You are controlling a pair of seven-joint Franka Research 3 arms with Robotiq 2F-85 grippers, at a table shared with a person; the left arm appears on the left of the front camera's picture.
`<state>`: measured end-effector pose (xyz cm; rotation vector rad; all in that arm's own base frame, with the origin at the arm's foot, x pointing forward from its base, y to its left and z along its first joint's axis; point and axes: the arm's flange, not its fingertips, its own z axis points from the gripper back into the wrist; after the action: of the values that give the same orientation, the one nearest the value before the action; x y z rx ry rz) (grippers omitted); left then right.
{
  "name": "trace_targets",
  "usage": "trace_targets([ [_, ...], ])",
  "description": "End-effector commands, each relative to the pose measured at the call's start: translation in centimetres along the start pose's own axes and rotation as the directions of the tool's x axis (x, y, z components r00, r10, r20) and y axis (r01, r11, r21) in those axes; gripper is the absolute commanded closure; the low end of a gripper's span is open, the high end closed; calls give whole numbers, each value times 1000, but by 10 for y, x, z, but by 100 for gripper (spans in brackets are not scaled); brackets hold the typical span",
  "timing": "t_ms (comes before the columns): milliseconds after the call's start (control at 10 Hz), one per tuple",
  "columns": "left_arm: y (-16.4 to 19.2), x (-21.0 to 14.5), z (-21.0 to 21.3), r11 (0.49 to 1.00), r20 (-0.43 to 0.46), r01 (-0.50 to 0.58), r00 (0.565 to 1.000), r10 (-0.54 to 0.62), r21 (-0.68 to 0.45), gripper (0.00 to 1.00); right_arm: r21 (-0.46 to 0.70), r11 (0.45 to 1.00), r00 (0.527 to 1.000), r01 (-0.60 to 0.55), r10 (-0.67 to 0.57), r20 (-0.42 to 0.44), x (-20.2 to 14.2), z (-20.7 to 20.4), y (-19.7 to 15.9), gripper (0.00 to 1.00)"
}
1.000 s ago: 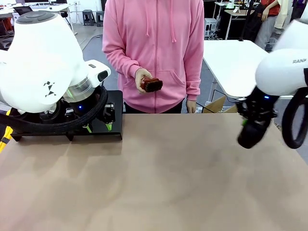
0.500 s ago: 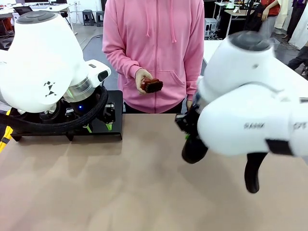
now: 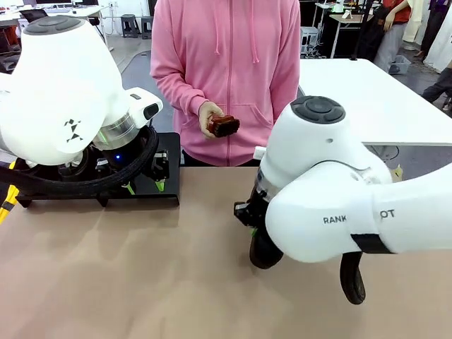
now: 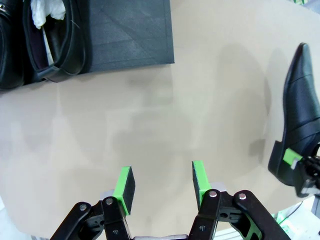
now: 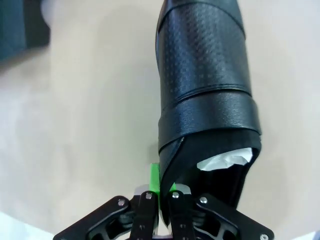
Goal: Organize the shoes by placing them on the stand.
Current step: Pick up one Shoe and place it in the middle of the table.
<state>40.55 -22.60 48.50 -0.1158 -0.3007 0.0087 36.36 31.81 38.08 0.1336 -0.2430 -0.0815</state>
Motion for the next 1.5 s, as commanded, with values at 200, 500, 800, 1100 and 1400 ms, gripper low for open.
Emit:
trace_targets([
  [200, 1, -1, 1, 1000, 15, -3, 1000, 3, 14, 39, -4, 996, 996, -87, 86, -36, -5, 4, 8, 100],
  [500, 1, -1, 1, 1000, 15, -3, 1000, 3, 14, 39, -12, 999, 992, -47, 46, -114, -1, -11, 11, 56],
  [800, 1, -1, 1, 1000, 15, -3, 1000, 3, 14, 39, 8, 999, 992, 32, -31, -118, 7, -5, 12, 1],
  [1100, 1, -1, 1, 1000, 15, -3, 1000, 3, 14, 39, 38, 997, 989, 66, -61, -135, 10, 17, 10, 0],
  [1400, 1, -1, 1, 1000, 15, -3, 1000, 3, 14, 39, 26, 998, 990, 65, -61, -125, 13, 12, 10, 0],
])
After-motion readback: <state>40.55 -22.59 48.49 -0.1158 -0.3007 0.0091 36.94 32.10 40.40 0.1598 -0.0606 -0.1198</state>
